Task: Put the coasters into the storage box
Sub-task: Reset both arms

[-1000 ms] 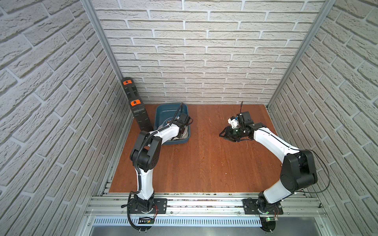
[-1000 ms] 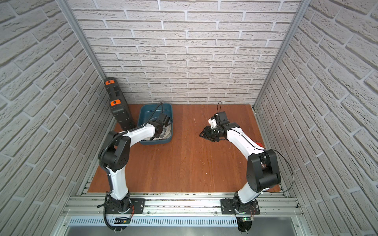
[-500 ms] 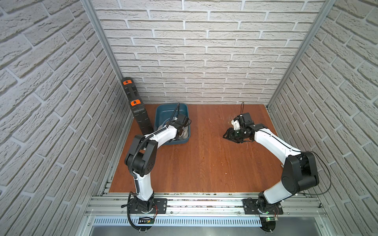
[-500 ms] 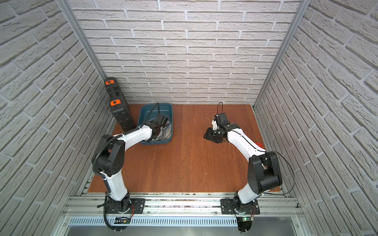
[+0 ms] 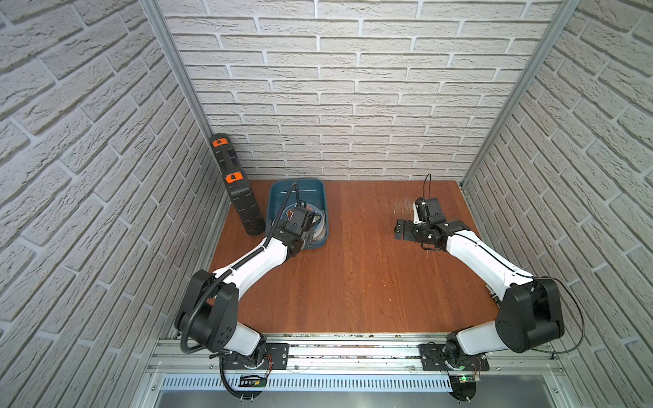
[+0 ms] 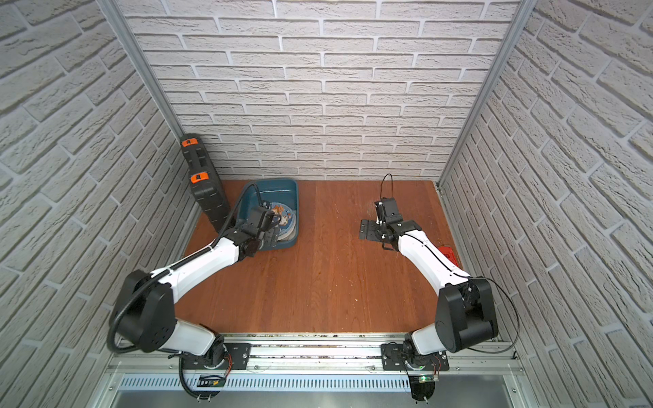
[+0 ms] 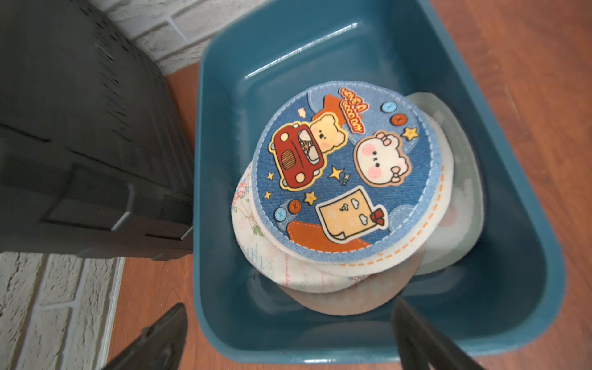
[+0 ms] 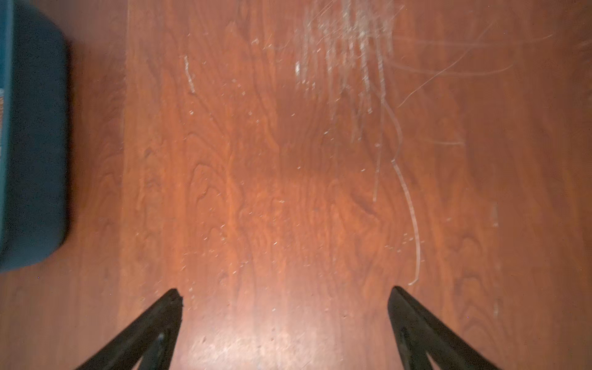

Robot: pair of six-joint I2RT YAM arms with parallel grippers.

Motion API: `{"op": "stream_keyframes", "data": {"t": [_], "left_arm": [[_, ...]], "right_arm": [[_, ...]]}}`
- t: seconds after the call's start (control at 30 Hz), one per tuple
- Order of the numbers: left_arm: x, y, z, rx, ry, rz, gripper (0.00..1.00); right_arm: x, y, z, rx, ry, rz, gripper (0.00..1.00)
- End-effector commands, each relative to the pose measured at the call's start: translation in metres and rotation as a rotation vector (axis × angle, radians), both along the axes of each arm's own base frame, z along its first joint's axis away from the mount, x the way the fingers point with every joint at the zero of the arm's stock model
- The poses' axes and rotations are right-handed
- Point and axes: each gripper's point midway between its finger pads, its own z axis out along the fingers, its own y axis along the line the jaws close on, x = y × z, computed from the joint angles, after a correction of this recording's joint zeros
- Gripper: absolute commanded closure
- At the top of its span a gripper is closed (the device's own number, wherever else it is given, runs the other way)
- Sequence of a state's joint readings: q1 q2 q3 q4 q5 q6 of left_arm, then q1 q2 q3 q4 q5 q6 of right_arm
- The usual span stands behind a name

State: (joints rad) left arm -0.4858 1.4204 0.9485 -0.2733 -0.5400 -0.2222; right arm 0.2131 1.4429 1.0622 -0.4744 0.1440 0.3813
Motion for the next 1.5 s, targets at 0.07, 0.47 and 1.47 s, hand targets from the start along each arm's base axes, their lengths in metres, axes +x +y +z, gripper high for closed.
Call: {"op": "stream_keyframes", "data": {"t": [0.07,0.47,1.47], "left_arm": [[-0.007,0.005,0.024,-0.048,-0.175,-0.016,0.02],[-0.029,0.074,0.008,-0.094,-0.318,0.127,0.02],[0.002,0.134,-0.03,-0.174,-0.495,0.115,0.02]], "right_arm": [[0.016,-0.056,0.025,-0.335,-0.207,-0.113,0.0],[0.05,-0.058,0.0,-0.469,-0.33,-0.013,0.0],[0.003,-0.054,-0.023,-0.363,-0.483,0.067,0.0]]}}
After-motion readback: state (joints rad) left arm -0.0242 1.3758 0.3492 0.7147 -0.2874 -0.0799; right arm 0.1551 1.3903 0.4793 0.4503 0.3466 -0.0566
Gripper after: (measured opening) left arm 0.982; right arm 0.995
